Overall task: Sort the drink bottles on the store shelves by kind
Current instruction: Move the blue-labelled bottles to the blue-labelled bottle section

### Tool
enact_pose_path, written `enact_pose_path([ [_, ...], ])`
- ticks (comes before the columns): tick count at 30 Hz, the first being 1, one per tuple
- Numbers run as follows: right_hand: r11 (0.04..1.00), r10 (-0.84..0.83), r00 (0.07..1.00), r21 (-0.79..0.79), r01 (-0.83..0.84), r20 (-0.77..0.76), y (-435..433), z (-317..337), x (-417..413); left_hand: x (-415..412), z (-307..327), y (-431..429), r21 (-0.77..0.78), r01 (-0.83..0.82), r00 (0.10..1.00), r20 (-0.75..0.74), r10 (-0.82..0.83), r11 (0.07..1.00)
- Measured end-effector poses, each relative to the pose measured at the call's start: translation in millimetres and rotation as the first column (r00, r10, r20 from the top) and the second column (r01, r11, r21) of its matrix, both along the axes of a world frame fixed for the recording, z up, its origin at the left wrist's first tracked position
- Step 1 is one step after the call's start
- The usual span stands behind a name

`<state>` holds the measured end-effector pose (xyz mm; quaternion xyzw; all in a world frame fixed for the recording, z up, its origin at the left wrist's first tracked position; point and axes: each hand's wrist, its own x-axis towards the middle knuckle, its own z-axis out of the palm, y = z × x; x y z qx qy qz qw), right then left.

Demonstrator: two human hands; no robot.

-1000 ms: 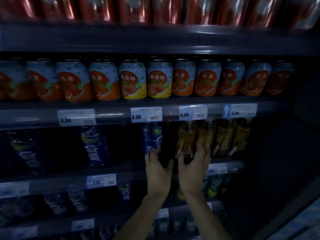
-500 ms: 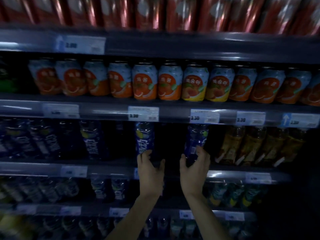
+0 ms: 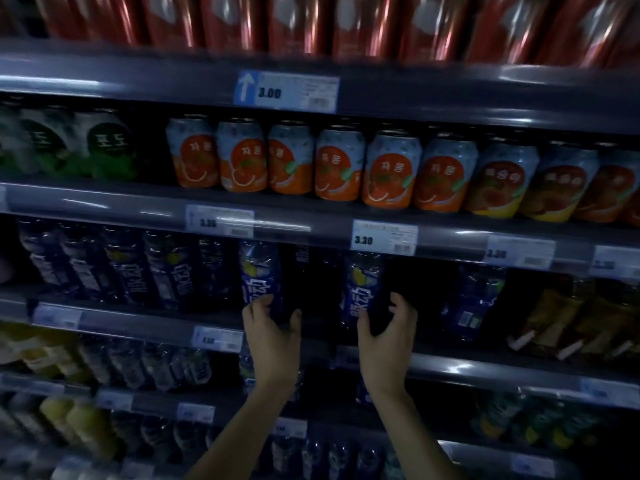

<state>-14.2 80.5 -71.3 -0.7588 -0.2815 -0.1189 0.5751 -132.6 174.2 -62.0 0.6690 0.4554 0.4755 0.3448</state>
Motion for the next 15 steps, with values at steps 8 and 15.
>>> enact_pose_path([
  [8,0.997,-0.044,0.995,0.060,0.049,-0.086,29,-2,-15,-25,-5,40,-0.048,-0.035,0.999,0.010,0.036,0.998],
  [15,0.993,-0.010,0.985,0.117,0.030,-0.172,38,-6,-8,-24,-5,61,-0.107,0.034,0.999,-0.026,-0.037,0.994],
])
